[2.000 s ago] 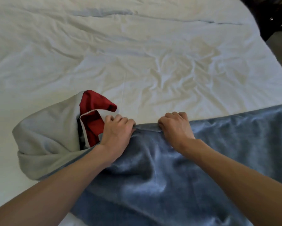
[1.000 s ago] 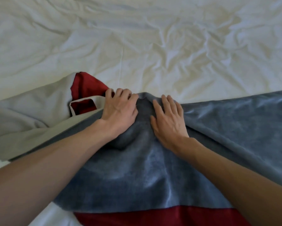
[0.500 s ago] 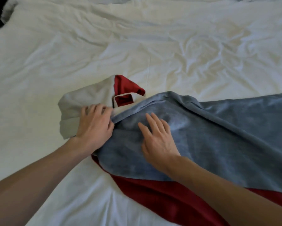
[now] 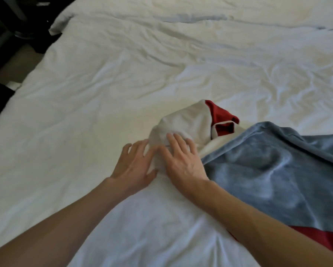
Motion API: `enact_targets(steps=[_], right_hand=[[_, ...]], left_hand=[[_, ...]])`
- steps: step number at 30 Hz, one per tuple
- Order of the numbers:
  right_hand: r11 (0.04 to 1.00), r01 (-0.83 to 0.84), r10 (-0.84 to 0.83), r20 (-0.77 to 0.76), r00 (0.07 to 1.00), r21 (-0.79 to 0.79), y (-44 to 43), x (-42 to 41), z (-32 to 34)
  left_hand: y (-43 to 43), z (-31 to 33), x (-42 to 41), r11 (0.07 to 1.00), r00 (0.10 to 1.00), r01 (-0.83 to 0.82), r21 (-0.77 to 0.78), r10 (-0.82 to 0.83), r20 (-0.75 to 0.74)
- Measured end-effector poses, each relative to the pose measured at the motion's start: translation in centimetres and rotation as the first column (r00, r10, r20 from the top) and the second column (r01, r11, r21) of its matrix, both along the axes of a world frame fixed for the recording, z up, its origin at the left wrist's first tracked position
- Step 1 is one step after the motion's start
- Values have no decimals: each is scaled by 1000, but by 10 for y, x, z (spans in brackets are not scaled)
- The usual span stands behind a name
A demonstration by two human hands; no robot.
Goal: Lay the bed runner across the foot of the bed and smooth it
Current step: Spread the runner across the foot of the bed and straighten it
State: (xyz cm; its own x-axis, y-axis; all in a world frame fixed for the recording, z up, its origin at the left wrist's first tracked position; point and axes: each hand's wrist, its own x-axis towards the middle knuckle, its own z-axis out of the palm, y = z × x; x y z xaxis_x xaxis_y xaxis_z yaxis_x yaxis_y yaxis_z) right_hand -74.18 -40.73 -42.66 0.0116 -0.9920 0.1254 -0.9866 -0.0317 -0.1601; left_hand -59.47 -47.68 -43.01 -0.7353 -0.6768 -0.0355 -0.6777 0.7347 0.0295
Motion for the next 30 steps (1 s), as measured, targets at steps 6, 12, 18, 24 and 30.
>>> enact_targets(steps=[6, 12, 18, 24, 30], right_hand=[[978, 84, -52, -164, 985, 192, -11, 4, -4], [980, 74, -59, -85, 995, 186, -12, -8, -1], [983, 162, -169, 83, 982, 91, -12, -58, 52], [952, 299, -304, 122, 945, 62, -19, -135, 70], [872, 485, -489, 172, 855, 66, -15, -207, 54]], left_hand=[[-6, -21, 5, 999, 1000, 4, 36, -4, 8], [-18, -29, -3, 996, 999, -20, 86, 22, -23], [-34, -14, -25, 991, 992, -114, 69, 118, -50], [-47, 13, -91, 994, 976, -79, 73, 92, -195], [-62, 29, -167, 993, 952, -9, 120, 46, -301]])
